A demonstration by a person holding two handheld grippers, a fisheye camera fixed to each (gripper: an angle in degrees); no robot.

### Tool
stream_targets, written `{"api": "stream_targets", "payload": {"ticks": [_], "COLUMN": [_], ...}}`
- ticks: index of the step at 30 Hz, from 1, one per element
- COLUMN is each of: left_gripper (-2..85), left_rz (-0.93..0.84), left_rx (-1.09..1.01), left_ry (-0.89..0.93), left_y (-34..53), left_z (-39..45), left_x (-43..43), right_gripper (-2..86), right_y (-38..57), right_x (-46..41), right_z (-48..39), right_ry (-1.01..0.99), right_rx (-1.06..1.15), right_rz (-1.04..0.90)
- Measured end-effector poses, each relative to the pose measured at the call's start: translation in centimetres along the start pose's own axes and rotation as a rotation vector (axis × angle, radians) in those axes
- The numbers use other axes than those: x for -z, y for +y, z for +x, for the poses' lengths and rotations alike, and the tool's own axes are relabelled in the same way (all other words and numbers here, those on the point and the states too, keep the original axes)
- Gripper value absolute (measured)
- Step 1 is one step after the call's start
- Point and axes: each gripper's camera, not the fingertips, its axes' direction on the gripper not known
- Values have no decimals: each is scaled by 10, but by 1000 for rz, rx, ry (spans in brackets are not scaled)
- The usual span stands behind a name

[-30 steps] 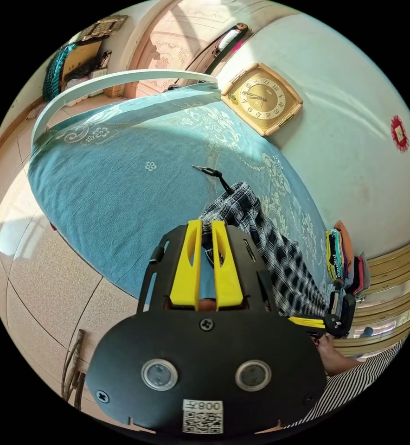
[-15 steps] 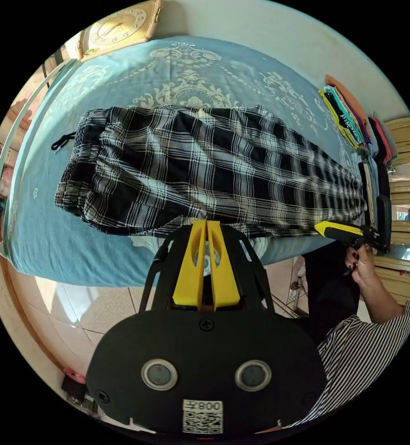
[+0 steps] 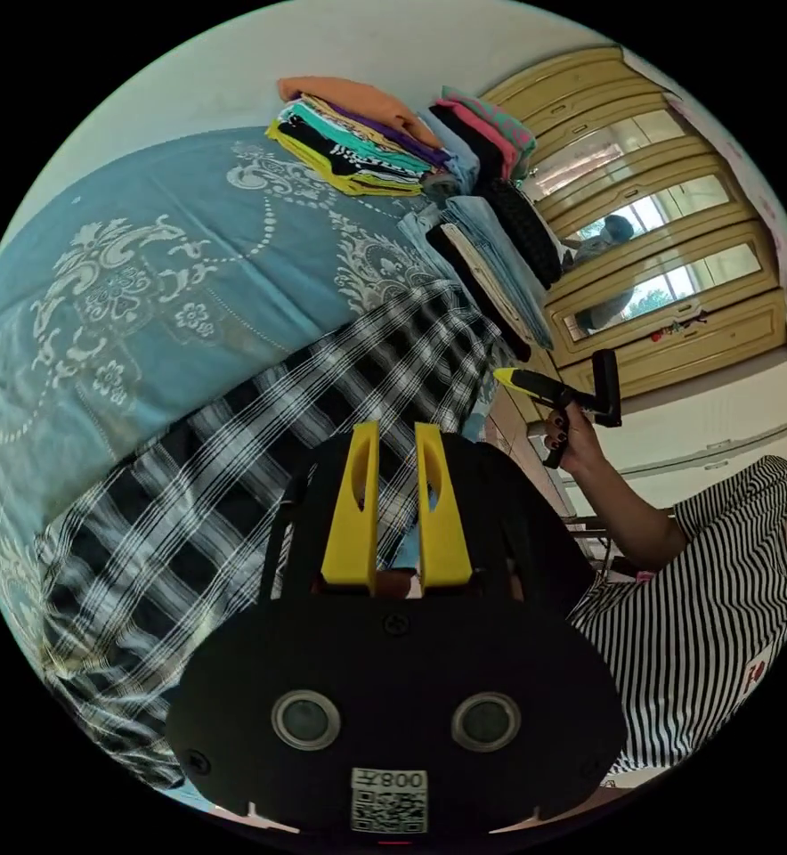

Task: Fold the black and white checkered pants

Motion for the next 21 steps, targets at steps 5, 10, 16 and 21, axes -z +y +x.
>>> {"api": "stream_targets", "payload": {"ticks": [5,10,16,21], "left_gripper": [80,88,92,89], "left_rz": [-117,-219,-267,-323], "left_rx": [-181,-306,-353,-363], "left_ry": [7,-68,-126,-130], "left_y": [-134,-226,-300,-336], "left_z": [39,68,82,89], "left_x": [-75,-134,-179,-214], "right_gripper": [87,89,83,55], "right_y": [-16,-21,-20,-16], "right_x": [34,57,76,94], "right_z": [22,29,34,43], "right_ry": [68,76,59,16], "right_rx": [-50,-51,-46,-82], "right_rz": [45,58,33,47]}}
